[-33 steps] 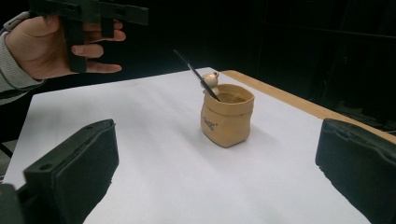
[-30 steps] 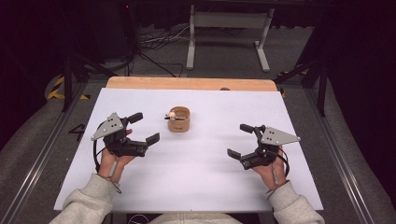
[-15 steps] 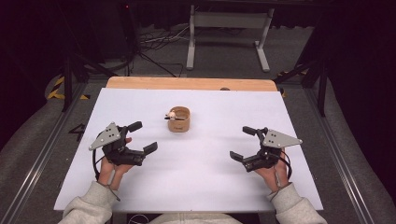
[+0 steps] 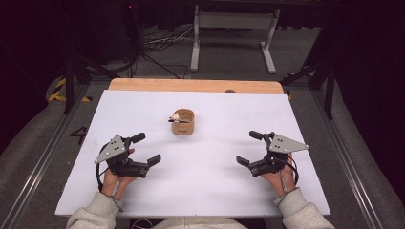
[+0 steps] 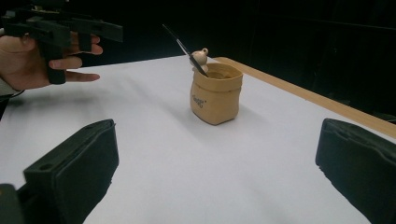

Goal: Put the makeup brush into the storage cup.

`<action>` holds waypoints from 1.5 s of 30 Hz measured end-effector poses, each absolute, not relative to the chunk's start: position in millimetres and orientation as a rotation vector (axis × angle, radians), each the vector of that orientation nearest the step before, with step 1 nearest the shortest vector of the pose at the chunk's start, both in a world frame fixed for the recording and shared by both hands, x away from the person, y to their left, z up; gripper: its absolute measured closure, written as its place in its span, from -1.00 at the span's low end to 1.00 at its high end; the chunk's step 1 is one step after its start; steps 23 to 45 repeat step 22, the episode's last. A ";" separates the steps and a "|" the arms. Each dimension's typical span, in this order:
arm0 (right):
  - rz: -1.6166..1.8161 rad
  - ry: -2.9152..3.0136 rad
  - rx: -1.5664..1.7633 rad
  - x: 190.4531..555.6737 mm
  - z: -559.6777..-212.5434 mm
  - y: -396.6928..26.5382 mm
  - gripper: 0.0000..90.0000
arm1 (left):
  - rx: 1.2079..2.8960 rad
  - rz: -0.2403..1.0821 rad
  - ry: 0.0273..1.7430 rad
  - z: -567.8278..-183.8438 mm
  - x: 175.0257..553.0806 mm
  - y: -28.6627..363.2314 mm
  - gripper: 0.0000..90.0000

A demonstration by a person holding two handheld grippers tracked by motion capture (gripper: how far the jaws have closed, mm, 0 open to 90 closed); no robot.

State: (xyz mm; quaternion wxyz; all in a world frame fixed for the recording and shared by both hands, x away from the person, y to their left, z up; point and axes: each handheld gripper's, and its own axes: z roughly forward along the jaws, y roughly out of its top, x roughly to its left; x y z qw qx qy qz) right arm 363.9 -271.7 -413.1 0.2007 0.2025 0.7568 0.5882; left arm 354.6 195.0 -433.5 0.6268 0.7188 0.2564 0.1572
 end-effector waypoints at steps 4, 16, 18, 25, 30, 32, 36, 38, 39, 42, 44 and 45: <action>1.641 2.107 0.575 364.0 -416.0 -271.7 -1.00 | 1.655 0.353 0.596 -439.8 354.4 196.5 -0.99; 1.630 2.118 0.573 366.0 -424.3 -268.5 -1.00 | 1.664 0.348 0.627 -448.7 357.2 200.8 -0.98; 1.632 2.117 0.571 366.0 -424.5 -268.7 -1.00 | 1.668 0.346 0.624 -448.4 356.9 200.5 -0.98; 1.648 2.110 0.579 366.5 -425.4 -269.2 -1.00 | 1.661 0.338 0.607 -449.0 356.5 198.9 -0.98; 1.648 2.110 0.579 366.5 -425.4 -269.2 -1.00 | 1.661 0.338 0.607 -449.0 356.5 198.9 -0.98; 1.648 2.110 0.579 366.5 -425.4 -269.2 -1.00 | 1.661 0.338 0.607 -449.0 356.5 198.9 -0.98; 1.648 2.110 0.579 366.5 -425.4 -269.2 -1.00 | 1.661 0.338 0.607 -449.0 356.5 198.9 -0.98; 1.648 2.110 0.579 366.5 -425.4 -269.2 -1.00 | 1.661 0.338 0.607 -449.0 356.5 198.9 -0.98; 1.648 2.110 0.579 366.5 -425.4 -269.2 -1.00 | 1.661 0.338 0.607 -449.0 356.5 198.9 -0.98; 1.648 2.110 0.579 366.5 -425.4 -269.2 -1.00 | 1.661 0.338 0.607 -449.0 356.5 198.9 -0.98; 1.648 2.110 0.579 366.5 -425.4 -269.2 -1.00 | 1.661 0.338 0.607 -449.0 356.5 198.9 -0.98; 1.648 2.110 0.579 366.5 -425.4 -269.2 -1.00 | 1.661 0.338 0.607 -449.0 356.5 198.9 -0.98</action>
